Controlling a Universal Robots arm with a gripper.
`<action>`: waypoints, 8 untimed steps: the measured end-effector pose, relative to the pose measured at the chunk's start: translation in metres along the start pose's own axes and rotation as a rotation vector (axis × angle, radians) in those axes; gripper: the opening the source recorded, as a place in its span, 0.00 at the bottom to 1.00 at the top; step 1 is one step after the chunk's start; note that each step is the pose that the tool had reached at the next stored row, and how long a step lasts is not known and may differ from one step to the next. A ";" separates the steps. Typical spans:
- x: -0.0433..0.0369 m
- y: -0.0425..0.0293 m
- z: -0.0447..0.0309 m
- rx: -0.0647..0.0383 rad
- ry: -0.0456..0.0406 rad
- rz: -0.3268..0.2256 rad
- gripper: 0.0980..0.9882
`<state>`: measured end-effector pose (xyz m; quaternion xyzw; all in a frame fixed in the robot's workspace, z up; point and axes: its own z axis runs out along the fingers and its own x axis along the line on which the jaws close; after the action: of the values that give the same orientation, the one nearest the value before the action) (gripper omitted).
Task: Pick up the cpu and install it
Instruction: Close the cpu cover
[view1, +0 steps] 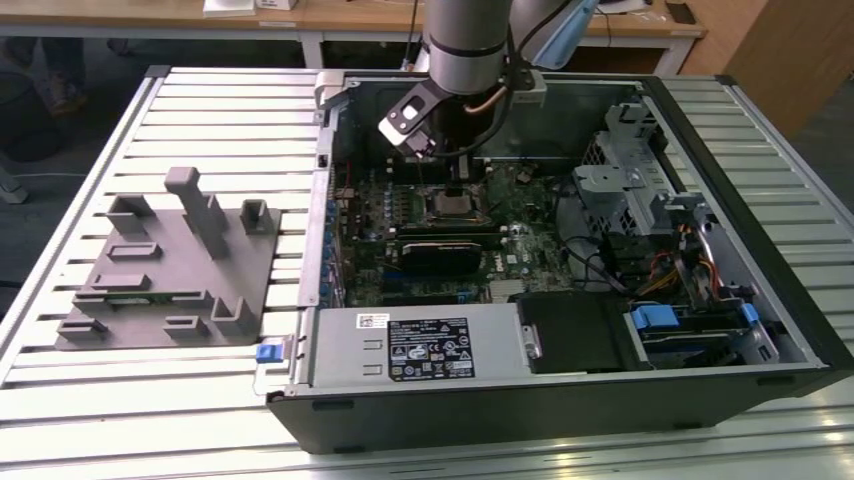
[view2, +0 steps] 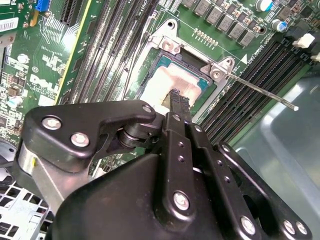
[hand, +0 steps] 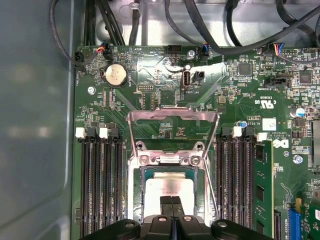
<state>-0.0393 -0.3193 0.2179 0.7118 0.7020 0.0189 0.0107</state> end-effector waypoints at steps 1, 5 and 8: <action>0.0000 0.0000 -0.0001 0.000 0.0001 0.000 0.01; 0.0000 0.0001 -0.0009 0.000 0.0001 0.000 0.01; 0.0000 0.0001 -0.0016 0.000 0.0001 0.000 0.01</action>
<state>-0.0393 -0.3193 0.2195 0.7118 0.7020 0.0189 0.0107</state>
